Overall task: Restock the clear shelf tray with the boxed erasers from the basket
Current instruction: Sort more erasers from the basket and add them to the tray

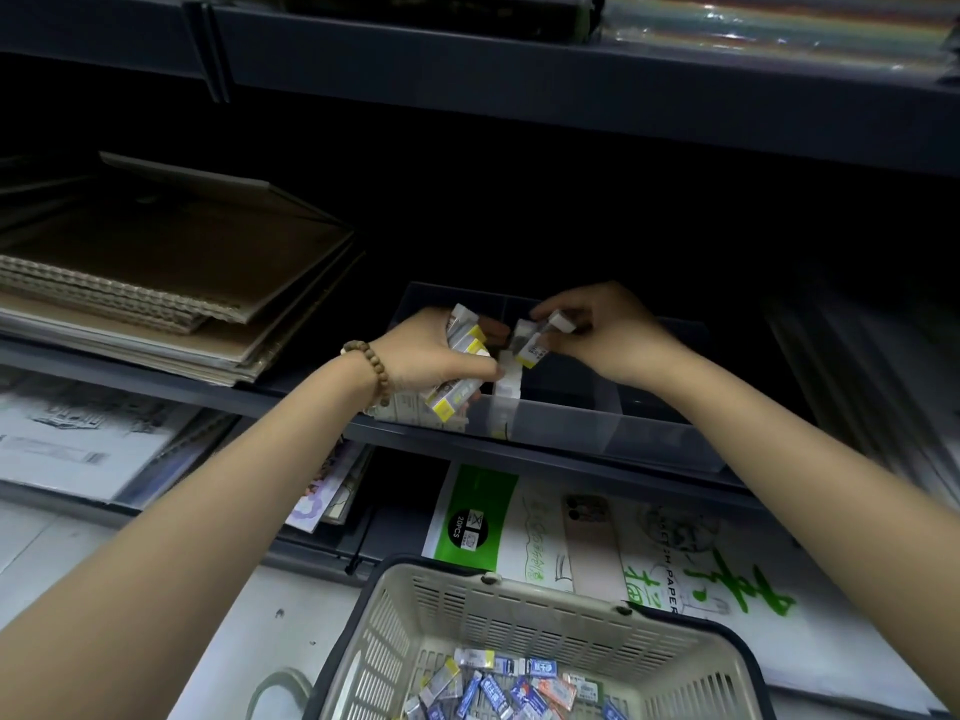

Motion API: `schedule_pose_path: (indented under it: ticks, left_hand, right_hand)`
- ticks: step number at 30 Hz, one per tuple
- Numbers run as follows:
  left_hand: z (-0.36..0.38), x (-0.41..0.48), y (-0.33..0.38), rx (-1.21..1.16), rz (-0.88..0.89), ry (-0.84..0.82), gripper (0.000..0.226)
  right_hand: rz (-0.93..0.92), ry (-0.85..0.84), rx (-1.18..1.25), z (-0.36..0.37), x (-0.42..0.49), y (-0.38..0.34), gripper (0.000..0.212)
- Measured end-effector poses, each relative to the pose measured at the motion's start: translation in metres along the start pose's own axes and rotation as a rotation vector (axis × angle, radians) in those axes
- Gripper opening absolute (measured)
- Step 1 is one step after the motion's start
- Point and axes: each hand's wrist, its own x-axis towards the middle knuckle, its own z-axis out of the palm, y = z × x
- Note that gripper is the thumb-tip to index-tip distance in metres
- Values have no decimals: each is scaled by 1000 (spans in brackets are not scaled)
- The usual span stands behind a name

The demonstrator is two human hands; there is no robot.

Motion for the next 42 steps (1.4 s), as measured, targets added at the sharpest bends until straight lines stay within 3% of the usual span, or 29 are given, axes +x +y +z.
schedule_pose_path:
  ticks: [6,10,13,15,18,24,27,30,33,37,42]
  left_hand:
    - [1,-3,-2,-34,9,28,18]
    - [-4,2,5,117,-7,-90,24]
    - [-9,5,12,211,-56,-147,41]
    - [-10,2,11,202,-46,-150,30]
    - [-6,-3,4,52,-61,-57,28]
    - [-1,-14,-3,-672,-200,221,45]
    - [2,-21,0,-968,-252,217,22]
    - [7,-33,0,-1158,-272,156,29]
    - [15,-43,-2,-1240,-299,158,30]
    - [28,-49,-2,-1273,-341,231,16]
    - [32,-55,3,-1165,-355,262,31]
  right_hand:
    - [-33,-103,-70,-2,4,-1,23]
    - [-1,-168,-1,-4,3,4,25]
    - [34,-71,73,-12,-2,7,20]
    - [15,10,103,-17,-5,9,18]
    - [17,-17,21,-12,-8,11,12]
    - [66,-33,13,12,-3,12,20]
    - [63,9,20,24,-2,12,17]
    - [74,89,16,30,-4,17,14]
    - [64,144,8,31,-9,22,12]
    - [51,178,37,32,-12,23,14]
    - [49,139,-13,23,-19,22,17]
